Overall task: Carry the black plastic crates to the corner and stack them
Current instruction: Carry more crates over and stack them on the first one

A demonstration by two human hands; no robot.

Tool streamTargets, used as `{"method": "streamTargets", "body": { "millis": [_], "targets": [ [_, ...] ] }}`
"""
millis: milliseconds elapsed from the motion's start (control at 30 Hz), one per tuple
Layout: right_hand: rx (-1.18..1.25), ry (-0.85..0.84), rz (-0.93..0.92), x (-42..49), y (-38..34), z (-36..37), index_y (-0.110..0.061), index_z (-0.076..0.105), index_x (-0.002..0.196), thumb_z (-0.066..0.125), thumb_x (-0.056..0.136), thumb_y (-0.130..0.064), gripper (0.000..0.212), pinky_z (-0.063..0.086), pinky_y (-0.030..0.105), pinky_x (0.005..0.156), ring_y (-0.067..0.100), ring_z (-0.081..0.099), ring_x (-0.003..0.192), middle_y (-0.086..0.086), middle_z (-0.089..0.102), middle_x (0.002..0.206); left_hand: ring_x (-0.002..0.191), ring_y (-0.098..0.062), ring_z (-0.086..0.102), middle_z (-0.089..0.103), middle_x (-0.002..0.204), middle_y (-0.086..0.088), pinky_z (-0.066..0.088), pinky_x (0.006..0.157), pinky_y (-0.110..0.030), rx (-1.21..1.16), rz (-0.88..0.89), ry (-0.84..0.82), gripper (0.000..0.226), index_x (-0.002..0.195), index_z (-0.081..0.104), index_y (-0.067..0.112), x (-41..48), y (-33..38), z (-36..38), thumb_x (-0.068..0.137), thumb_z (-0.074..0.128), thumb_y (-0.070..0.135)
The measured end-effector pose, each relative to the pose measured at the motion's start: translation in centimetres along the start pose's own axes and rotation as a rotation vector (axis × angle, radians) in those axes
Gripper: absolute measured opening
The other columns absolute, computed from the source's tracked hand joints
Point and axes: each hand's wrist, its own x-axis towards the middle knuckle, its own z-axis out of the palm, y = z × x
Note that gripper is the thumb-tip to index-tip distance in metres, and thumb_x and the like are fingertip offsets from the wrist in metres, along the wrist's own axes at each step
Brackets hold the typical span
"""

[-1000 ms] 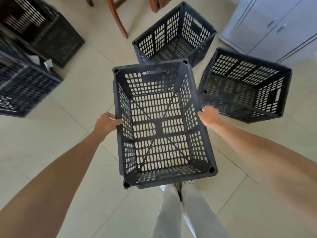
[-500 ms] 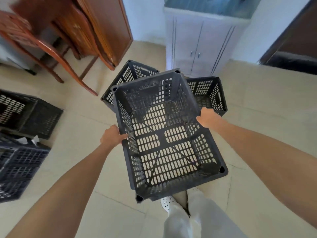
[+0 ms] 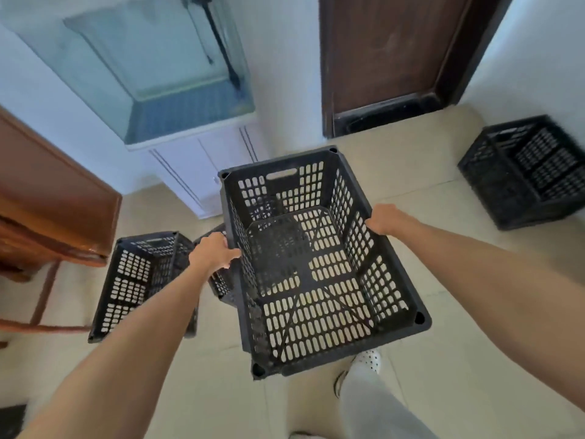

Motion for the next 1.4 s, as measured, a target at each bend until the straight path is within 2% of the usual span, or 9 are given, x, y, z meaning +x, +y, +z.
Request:
{"method": "streamTargets", "body": {
  "millis": [133, 267, 400, 633, 767, 867, 1033, 1233, 1400],
  "targets": [
    [0.053, 0.041, 0.092, 2.3, 8.6, -5.8, 0.001, 0.054, 0.125, 0.044, 0.098, -0.029, 0.042, 0.045, 0.036, 0.085, 0.035, 0.058, 0.106, 0.02, 0.059, 0.124, 0.065, -0.023, 0.065, 0.066, 0.06, -0.004, 0.048, 0.062, -0.031, 0.049, 0.159, -0.001, 0.034, 0.063, 0.054, 0.014, 3.7, 11.6, 0.0, 0.084, 0.069, 0.036],
    [0.098, 0.108, 0.177, 3.4, 17.3, -11.4, 0.001, 0.056, 0.114, 0.044, 0.097, -0.027, 0.035, 0.042, 0.031, 0.073, 0.028, 0.053, 0.082, 0.018, 0.062, 0.108, 0.078, -0.024, 0.06, 0.06, 0.073, -0.002, 0.045, 0.07, -0.033, 0.089, 0.281, 0.01, 0.033, 0.069, 0.045, 0.021, 6.1, 22.7, 0.9, 0.086, 0.066, 0.039],
    [0.155, 0.155, 0.266, 3.9, 25.4, -16.1, 0.002, 0.055, 0.12, 0.043, 0.098, -0.029, 0.04, 0.042, 0.032, 0.071, 0.03, 0.054, 0.084, 0.017, 0.06, 0.106, 0.069, -0.017, 0.058, 0.062, 0.074, -0.003, 0.042, 0.061, -0.028, 0.12, 0.406, -0.055, 0.032, 0.071, 0.05, 0.018, 8.6, 33.7, 1.6, 0.086, 0.068, 0.039],
    [0.166, 0.246, 0.406, 7.3, 38.6, -23.5, -0.001, 0.052, 0.089, 0.052, 0.095, -0.02, 0.019, 0.046, 0.037, 0.074, 0.031, 0.057, 0.083, 0.016, 0.056, 0.093, 0.063, -0.017, 0.065, 0.067, 0.064, -0.002, 0.043, 0.057, -0.028, 0.247, 0.618, -0.102, 0.035, 0.065, 0.061, 0.014, 14.0, 53.6, 2.1, 0.082, 0.071, 0.043],
    [0.148, 0.241, 0.499, 10.7, 45.7, -27.5, -0.004, 0.042, 0.065, 0.057, 0.09, -0.011, 0.03, 0.044, 0.036, 0.066, 0.026, 0.052, 0.07, 0.013, 0.053, 0.076, 0.065, -0.013, 0.061, 0.065, 0.066, -0.001, 0.042, 0.06, -0.028, 0.301, 0.701, -0.171, 0.033, 0.065, 0.06, 0.016, 17.1, 65.1, 3.6, 0.082, 0.07, 0.042],
    [0.152, 0.207, 0.557, 13.1, 50.3, -30.7, 0.002, 0.055, 0.084, 0.058, 0.089, -0.01, 0.014, 0.051, 0.039, 0.071, 0.029, 0.058, 0.077, 0.019, 0.061, 0.09, 0.068, -0.014, 0.057, 0.059, 0.065, 0.001, 0.038, 0.06, -0.028, 0.314, 0.74, -0.219, 0.032, 0.065, 0.054, 0.017, 18.8, 73.6, 4.8, 0.083, 0.072, 0.037],
    [0.209, 0.196, 0.623, 17.2, 58.3, -34.4, 0.007, 0.061, 0.113, 0.053, 0.093, -0.01, 0.028, 0.053, 0.043, 0.089, 0.034, 0.062, 0.098, 0.021, 0.065, 0.107, 0.082, -0.022, 0.058, 0.057, 0.076, -0.004, 0.045, 0.072, -0.037, 0.391, 0.776, -0.287, 0.031, 0.076, 0.055, 0.009, 20.8, 85.3, 6.9, 0.085, 0.07, 0.035],
    [0.252, 0.178, 0.65, 24.1, 67.8, -37.1, 0.008, 0.058, 0.118, 0.045, 0.097, -0.005, 0.028, 0.052, 0.041, 0.09, 0.034, 0.061, 0.106, 0.022, 0.063, 0.116, 0.099, -0.024, 0.066, 0.07, 0.108, -0.008, 0.049, 0.091, -0.037, 0.416, 0.782, -0.324, 0.037, 0.113, 0.064, 0.009, 24.1, 96.0, 12.1, 0.087, 0.069, 0.034],
    [0.221, 0.108, 0.566, 30.8, 75.0, -40.5, 0.007, 0.055, 0.119, 0.05, 0.096, -0.008, 0.028, 0.048, 0.034, 0.077, 0.035, 0.06, 0.104, 0.022, 0.061, 0.115, 0.101, -0.026, 0.066, 0.07, 0.109, -0.005, 0.052, 0.093, -0.042, 0.411, 0.681, -0.308, 0.042, 0.114, 0.062, 0.014, 27.6, 103.2, 16.0, 0.083, 0.071, 0.04]
  ]
}}
